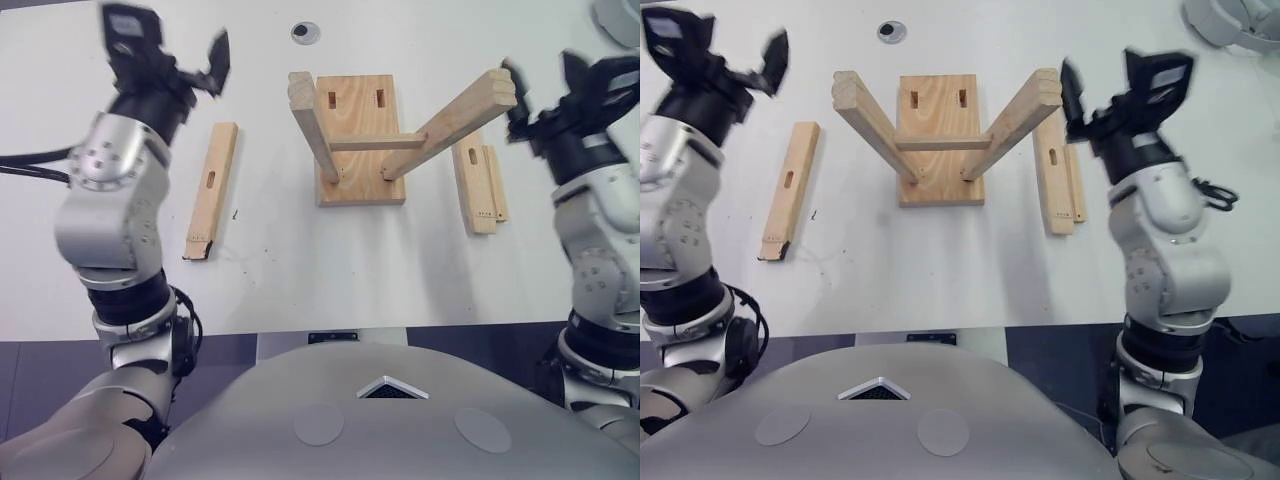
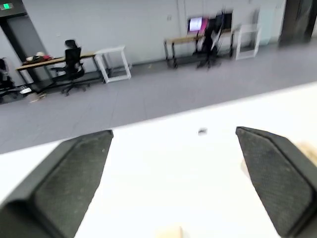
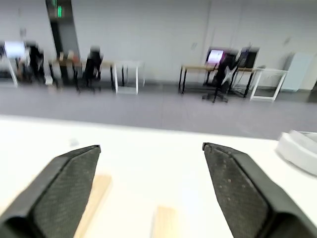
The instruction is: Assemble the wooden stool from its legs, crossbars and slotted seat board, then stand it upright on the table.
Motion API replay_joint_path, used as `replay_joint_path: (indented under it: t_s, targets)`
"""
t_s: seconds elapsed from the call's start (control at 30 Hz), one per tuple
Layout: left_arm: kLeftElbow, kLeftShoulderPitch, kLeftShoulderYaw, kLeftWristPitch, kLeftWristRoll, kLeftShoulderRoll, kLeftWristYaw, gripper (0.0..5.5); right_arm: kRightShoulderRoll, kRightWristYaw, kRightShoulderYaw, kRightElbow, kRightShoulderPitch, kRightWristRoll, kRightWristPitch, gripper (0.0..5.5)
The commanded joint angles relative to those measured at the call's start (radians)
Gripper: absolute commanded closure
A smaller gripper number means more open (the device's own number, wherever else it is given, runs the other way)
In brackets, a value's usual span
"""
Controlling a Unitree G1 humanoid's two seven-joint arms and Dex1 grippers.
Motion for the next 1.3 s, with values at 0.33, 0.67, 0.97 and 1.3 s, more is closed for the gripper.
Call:
replay_joint_path:
  t_s: [0.33, 0.67, 0.97, 1.3]
  targets:
    - [-0.023, -0.096, -0.346, 0.064, 0.138, -0.207, 0.095, 0.93, 0.07, -0.016, 0.254, -0.102, -0.089, -0.233, 0.111, 1.66]
    - [0.157, 0.033, -0.29, -0.146, 0.265, 0.11, -0.074, 0.93, -0.067, 0.085, 0.27, 0.053, 0.034, -0.408, 0.038, 1.66]
    - [0.747, -0.165, -0.562, -0.517, 0.369, 0.059, -0.353, 0.93, -0.228, 0.446, 0.548, 0.157, -0.053, -0.548, -0.094, 1.66]
    - [1.426, -0.428, -0.322, -1.294, 0.355, 0.198, -0.269, 0.93, -0.297, 0.668, 0.329, 0.103, 0.05, -0.356, -0.251, 1.66]
